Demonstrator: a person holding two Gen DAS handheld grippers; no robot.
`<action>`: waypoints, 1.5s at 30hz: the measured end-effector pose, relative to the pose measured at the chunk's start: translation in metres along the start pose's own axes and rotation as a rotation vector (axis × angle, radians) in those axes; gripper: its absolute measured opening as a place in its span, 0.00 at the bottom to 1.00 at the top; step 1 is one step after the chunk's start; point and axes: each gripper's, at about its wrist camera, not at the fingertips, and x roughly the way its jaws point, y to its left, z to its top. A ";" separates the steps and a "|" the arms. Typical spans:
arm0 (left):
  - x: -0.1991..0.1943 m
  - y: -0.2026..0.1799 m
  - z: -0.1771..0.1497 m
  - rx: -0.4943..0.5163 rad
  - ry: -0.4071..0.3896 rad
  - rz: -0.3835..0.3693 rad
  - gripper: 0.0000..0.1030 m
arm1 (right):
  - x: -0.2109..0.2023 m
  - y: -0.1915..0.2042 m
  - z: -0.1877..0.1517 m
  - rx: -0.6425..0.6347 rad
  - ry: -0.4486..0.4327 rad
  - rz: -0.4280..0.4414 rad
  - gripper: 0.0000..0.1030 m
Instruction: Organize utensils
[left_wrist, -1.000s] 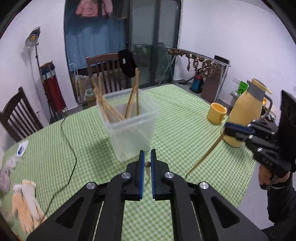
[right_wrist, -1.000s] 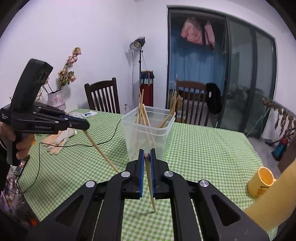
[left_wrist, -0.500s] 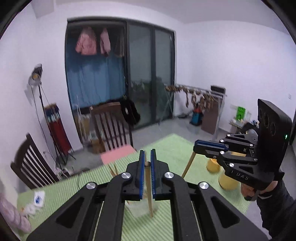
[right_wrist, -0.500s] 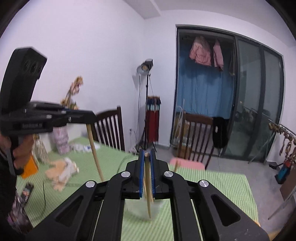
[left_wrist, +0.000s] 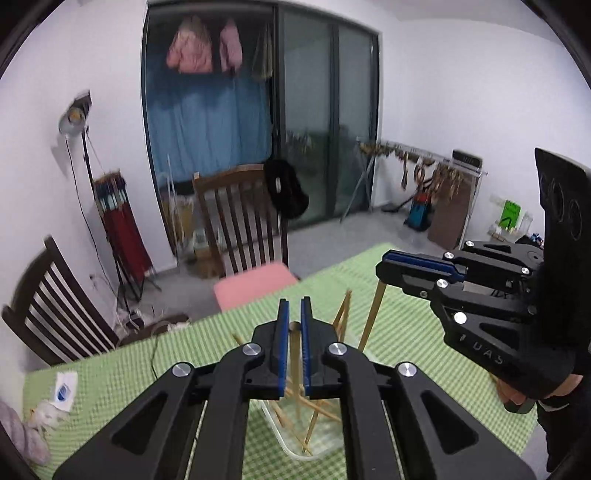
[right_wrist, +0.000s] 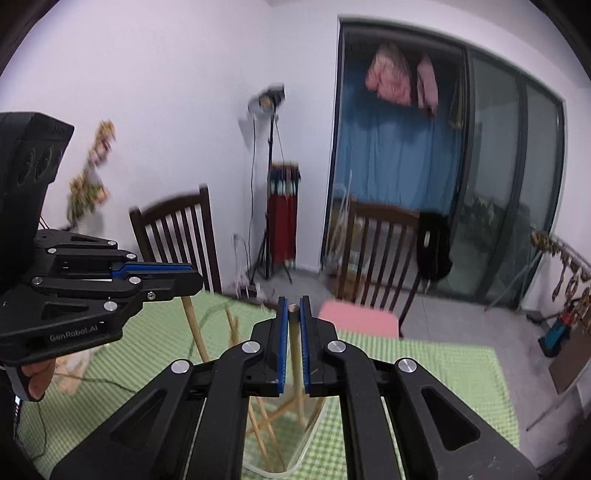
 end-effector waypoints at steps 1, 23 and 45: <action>0.009 0.003 -0.005 -0.008 0.016 -0.006 0.03 | 0.010 -0.002 -0.005 0.006 0.025 0.002 0.06; 0.006 0.032 -0.041 -0.047 0.058 0.022 0.41 | -0.009 -0.024 -0.010 0.093 0.069 -0.070 0.26; -0.158 -0.013 -0.108 -0.046 -0.030 0.096 0.56 | -0.135 0.023 -0.033 0.032 0.006 -0.093 0.48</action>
